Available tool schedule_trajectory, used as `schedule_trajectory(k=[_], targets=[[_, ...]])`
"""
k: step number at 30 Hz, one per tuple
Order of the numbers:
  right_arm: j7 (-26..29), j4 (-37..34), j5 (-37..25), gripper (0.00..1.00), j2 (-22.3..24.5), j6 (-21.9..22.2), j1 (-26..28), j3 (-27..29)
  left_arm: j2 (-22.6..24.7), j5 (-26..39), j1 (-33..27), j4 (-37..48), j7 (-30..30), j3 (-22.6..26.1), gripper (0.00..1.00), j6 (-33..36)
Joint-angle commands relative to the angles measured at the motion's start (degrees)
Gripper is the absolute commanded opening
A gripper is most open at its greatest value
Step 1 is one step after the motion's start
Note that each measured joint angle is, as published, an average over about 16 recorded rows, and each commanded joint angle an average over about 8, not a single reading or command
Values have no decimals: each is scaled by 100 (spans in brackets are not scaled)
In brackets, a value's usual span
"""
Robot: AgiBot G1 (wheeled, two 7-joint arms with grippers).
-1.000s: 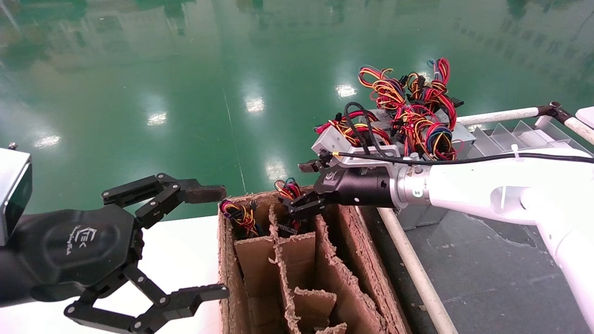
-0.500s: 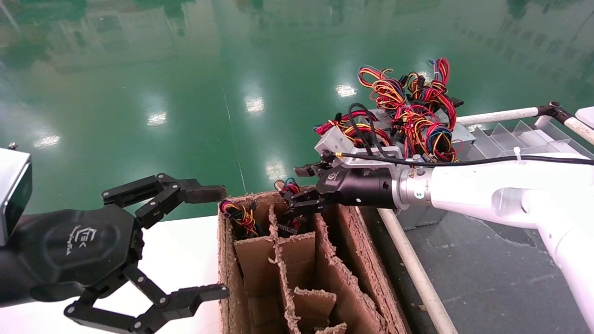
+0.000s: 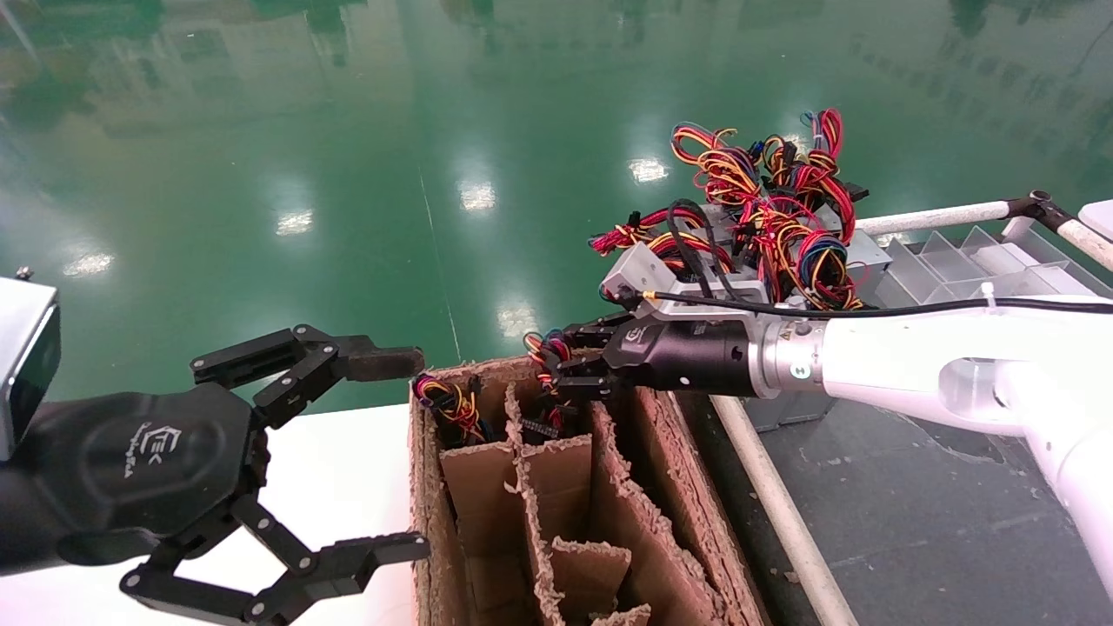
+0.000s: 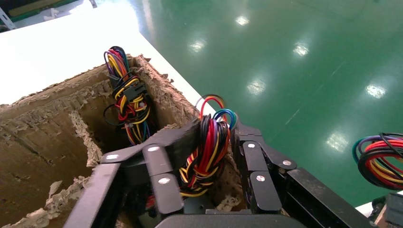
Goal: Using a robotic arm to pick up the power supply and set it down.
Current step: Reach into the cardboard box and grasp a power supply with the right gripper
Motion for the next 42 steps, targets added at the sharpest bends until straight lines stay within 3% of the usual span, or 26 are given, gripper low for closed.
schedule_trajectory(k=[1,22,35,42], targets=[[-25,-23,19,0,17,-33,4,11,0,0,0,0,0,0,100,0],[-198,-95,403,0,257,-602,106,268,0,-1,0,0,1,1,100,0],[-210,312,1052,0,867,-1467,404,712,-1,-1,0,0,1,2,100,-1],[24,835,1310,0,1228,-1647,602,899,-1,-2,-1,0,1,2,100,-1]])
